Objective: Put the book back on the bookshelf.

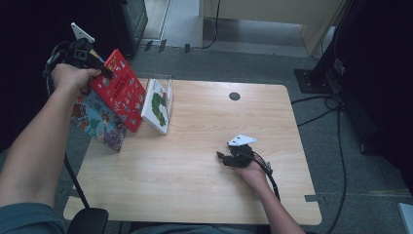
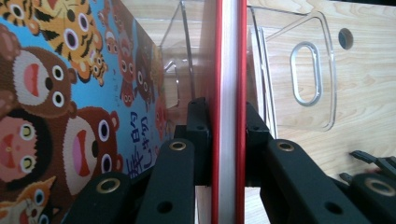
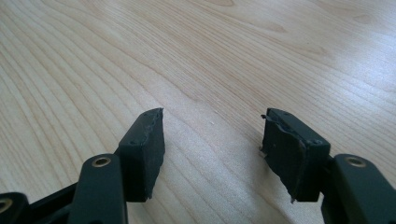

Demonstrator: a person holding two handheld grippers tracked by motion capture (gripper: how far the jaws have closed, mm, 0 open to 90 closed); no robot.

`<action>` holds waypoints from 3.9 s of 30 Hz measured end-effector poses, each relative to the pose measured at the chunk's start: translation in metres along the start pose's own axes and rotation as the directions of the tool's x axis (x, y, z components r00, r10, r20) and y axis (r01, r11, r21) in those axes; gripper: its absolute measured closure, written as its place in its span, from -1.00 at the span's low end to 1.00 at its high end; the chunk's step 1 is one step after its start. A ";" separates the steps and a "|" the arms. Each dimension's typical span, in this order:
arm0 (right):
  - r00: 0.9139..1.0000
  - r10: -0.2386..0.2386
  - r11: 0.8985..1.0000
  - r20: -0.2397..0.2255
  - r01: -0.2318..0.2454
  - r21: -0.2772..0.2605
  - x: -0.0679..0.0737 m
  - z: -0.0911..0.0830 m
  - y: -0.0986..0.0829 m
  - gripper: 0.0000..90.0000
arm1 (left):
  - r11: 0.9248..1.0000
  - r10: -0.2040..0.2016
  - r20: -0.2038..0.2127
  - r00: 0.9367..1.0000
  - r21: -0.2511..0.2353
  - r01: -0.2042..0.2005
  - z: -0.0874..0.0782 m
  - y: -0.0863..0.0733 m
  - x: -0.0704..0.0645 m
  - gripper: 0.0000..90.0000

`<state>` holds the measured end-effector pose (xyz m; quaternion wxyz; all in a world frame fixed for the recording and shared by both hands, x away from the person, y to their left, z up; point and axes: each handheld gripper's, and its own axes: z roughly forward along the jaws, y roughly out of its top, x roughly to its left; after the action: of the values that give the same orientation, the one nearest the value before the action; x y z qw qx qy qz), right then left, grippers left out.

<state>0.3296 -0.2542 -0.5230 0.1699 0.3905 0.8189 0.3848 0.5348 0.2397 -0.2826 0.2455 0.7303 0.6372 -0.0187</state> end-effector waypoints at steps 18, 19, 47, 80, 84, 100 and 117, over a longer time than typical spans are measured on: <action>1.000 0.000 1.000 0.000 0.000 0.000 0.000 0.000 0.000 -0.15 | 0.999 0.002 -0.006 1.000 0.038 -0.001 0.003 0.000 0.003 0.73; 1.000 0.000 1.000 0.000 0.000 0.000 0.000 0.000 0.000 -0.15 | 0.999 0.000 -0.004 1.000 0.036 0.000 0.003 0.000 0.003 0.72; 1.000 -0.002 1.000 -0.007 0.002 0.004 0.000 0.000 0.000 -0.19 | 1.000 0.015 0.031 0.999 0.012 -0.015 -0.020 -0.008 0.004 0.20; 1.000 -0.011 1.000 -0.013 0.011 0.016 0.001 0.001 0.000 -0.41 | 0.989 0.144 0.150 0.978 -0.054 -0.137 -0.027 -0.053 -0.046 0.02; 1.000 -0.010 1.000 -0.012 0.010 0.015 0.001 0.001 0.000 -0.41 | 0.986 0.166 0.171 0.971 -0.049 -0.160 -0.019 -0.062 -0.052 0.02; 1.000 -0.010 1.000 -0.011 0.010 0.016 0.001 0.001 0.000 -0.42 | 0.979 0.205 0.206 0.957 -0.044 -0.200 0.024 -0.114 -0.053 0.01; 1.000 -0.006 1.000 -0.010 0.006 0.017 0.001 0.001 0.000 -0.43 | 0.962 0.267 0.248 0.931 -0.017 -0.271 0.083 -0.159 -0.071 0.01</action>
<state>0.3293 -0.2530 -0.5236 0.1636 0.3877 0.8241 0.3792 0.3959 0.1537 -0.3845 0.3171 0.8046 0.4954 -0.0816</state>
